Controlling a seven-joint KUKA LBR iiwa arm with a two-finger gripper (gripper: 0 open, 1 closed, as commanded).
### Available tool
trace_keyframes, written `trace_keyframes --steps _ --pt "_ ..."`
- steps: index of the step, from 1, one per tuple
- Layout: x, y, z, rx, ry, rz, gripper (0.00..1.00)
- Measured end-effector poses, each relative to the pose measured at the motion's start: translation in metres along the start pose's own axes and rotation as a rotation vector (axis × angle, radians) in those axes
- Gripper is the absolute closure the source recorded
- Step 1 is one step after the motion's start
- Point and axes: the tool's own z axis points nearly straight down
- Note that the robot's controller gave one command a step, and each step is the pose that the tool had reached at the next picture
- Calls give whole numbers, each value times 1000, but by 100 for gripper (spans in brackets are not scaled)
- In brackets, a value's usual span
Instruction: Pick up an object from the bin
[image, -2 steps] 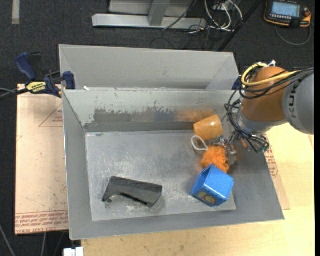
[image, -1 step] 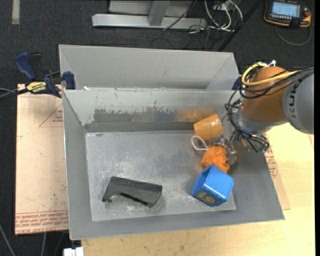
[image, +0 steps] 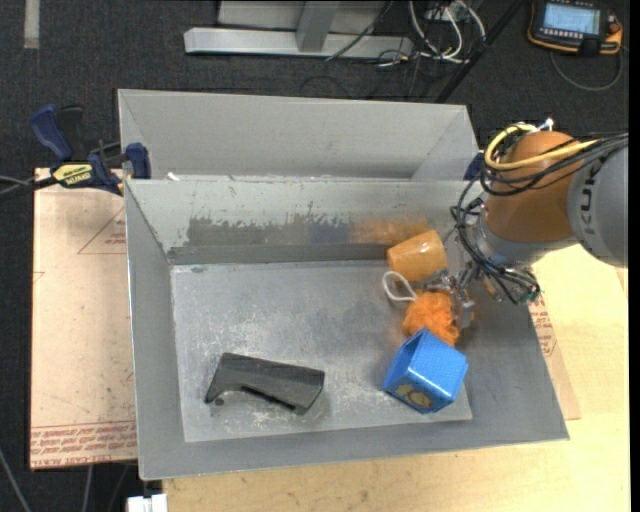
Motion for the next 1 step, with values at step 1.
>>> trace_keyframes --steps 1 --pt "-1 0 -14 1 -3 0 100"
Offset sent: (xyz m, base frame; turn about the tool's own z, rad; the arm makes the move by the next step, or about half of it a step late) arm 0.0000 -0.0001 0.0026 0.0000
